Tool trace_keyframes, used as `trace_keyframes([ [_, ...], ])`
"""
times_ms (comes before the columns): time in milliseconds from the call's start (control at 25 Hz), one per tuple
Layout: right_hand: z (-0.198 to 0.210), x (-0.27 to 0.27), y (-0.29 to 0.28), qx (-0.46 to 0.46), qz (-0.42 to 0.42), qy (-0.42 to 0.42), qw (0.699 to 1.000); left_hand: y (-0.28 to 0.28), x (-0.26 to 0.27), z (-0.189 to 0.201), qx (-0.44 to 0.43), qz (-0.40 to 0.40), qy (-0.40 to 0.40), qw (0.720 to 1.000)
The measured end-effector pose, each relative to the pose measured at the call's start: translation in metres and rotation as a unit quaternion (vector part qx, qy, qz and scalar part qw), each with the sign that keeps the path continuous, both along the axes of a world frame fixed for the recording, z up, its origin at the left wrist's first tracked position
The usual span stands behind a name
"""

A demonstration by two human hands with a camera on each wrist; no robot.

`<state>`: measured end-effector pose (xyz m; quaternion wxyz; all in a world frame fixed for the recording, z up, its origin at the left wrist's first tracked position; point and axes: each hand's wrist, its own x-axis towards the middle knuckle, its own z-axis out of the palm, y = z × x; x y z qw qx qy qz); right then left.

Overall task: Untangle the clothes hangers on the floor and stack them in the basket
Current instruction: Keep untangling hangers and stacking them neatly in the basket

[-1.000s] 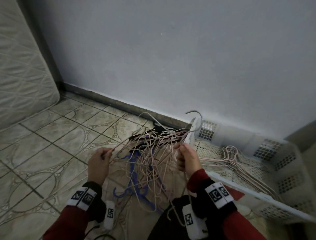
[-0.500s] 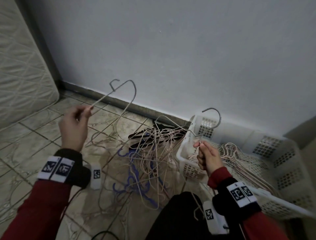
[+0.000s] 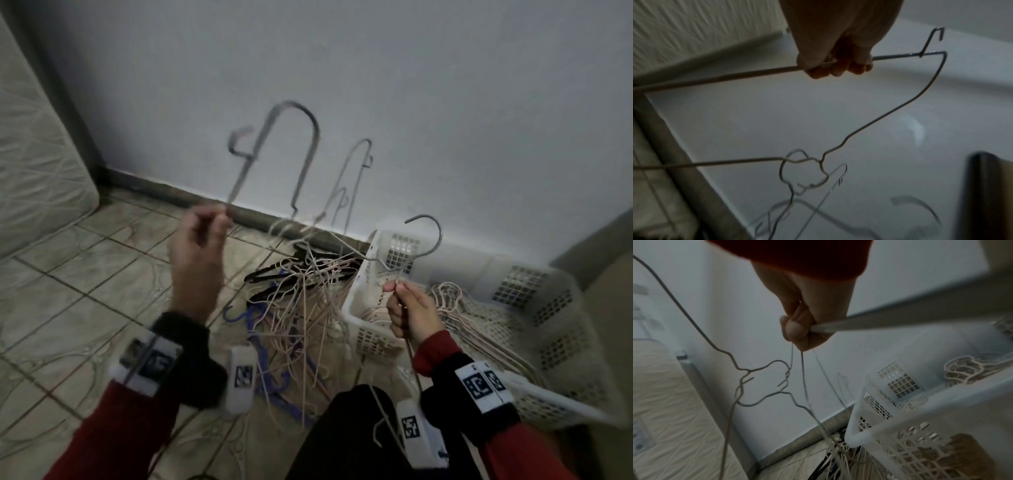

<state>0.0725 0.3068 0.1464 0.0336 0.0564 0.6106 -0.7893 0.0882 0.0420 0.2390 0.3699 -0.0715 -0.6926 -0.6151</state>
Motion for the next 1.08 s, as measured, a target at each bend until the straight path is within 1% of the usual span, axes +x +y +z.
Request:
trace_keyframes([
  [80,0.006,-0.004,0.011,-0.042,-0.002,-0.027,0.999,0.041,0.021,-0.031,-0.041,-0.094,-0.012,0.995],
  [120,0.009,-0.005,0.019,-0.065,0.003,-0.046,0.997,0.060,0.034,-0.047,-0.081,-0.148,-0.015,0.986],
  [160,0.011,-0.005,0.029,-0.084,0.014,-0.065,0.994,0.076,0.046,-0.065,-0.137,-0.199,-0.018,0.970],
  [200,0.012,-0.003,0.040,-0.099,0.031,-0.078,0.992,0.087,0.056,-0.080,-0.197,-0.246,-0.016,0.949],
  [280,0.009,0.006,0.066,-0.093,0.071,-0.093,0.989,0.107,0.068,-0.116,-0.297,-0.311,-0.014,0.903],
  [320,0.006,0.013,0.077,-0.059,0.092,-0.103,0.989,0.114,0.072,-0.125,-0.329,-0.355,-0.030,0.874],
  [360,0.001,0.022,0.088,-0.006,0.108,-0.109,0.988,0.120,0.074,-0.139,-0.355,-0.394,-0.054,0.846],
  [400,-0.006,0.031,0.098,0.056,0.113,-0.111,0.986,0.123,0.075,-0.149,-0.368,-0.447,-0.139,0.803],
  [440,-0.014,0.039,0.106,0.100,0.102,-0.111,0.983,0.134,0.077,-0.159,-0.398,-0.477,-0.217,0.753],
  [480,-0.021,0.045,0.114,0.120,0.087,-0.109,0.983,0.143,0.079,-0.169,-0.434,-0.446,-0.225,0.750],
  [520,-0.028,0.050,0.122,0.121,0.076,-0.117,0.983,0.149,0.086,-0.168,-0.457,-0.477,-0.285,0.694],
  [560,-0.032,0.054,0.130,0.107,0.066,-0.129,0.984,0.153,0.093,-0.164,-0.496,-0.515,-0.267,0.646],
  [600,-0.033,0.057,0.137,0.098,0.055,-0.143,0.983,0.151,0.092,-0.167,-0.517,-0.522,-0.190,0.651],
  [640,-0.034,0.057,0.143,0.099,0.039,-0.153,0.982,0.151,0.087,-0.168,-0.511,-0.535,-0.172,0.650],
  [680,-0.035,0.058,0.149,0.113,0.024,-0.158,0.981,0.152,0.084,-0.171,-0.503,-0.542,-0.180,0.648],
  [720,-0.035,0.059,0.153,0.139,0.009,-0.155,0.978,0.153,0.078,-0.169,-0.517,-0.537,-0.178,0.642],
  [760,-0.036,0.060,0.157,0.172,-0.003,-0.148,0.974,0.153,0.074,-0.165,-0.527,-0.527,-0.174,0.643],
  [840,-0.044,0.061,0.163,0.221,-0.022,-0.136,0.966,0.150,0.058,-0.161,-0.519,-0.482,-0.166,0.686],
  [880,-0.048,0.062,0.166,0.224,-0.032,-0.138,0.964,0.147,0.049,-0.159,-0.497,-0.445,-0.157,0.728],
  [920,-0.053,0.063,0.169,0.222,-0.043,-0.144,0.963,0.144,0.039,-0.156,-0.462,-0.400,-0.145,0.778],
  [960,-0.057,0.063,0.170,0.222,-0.049,-0.150,0.962,0.142,0.030,-0.153,-0.426,-0.359,-0.134,0.820],
  [1000,-0.061,0.064,0.171,0.222,-0.054,-0.157,0.961,0.142,0.020,-0.152,-0.413,-0.327,-0.131,0.840],
  [1040,-0.064,0.065,0.172,0.222,-0.058,-0.158,0.960,0.144,0.012,-0.152,-0.425,-0.305,-0.132,0.842],
  [1080,-0.066,0.066,0.173,0.221,-0.064,-0.153,0.961,0.147,0.004,-0.152,-0.456,-0.283,-0.131,0.834],
])
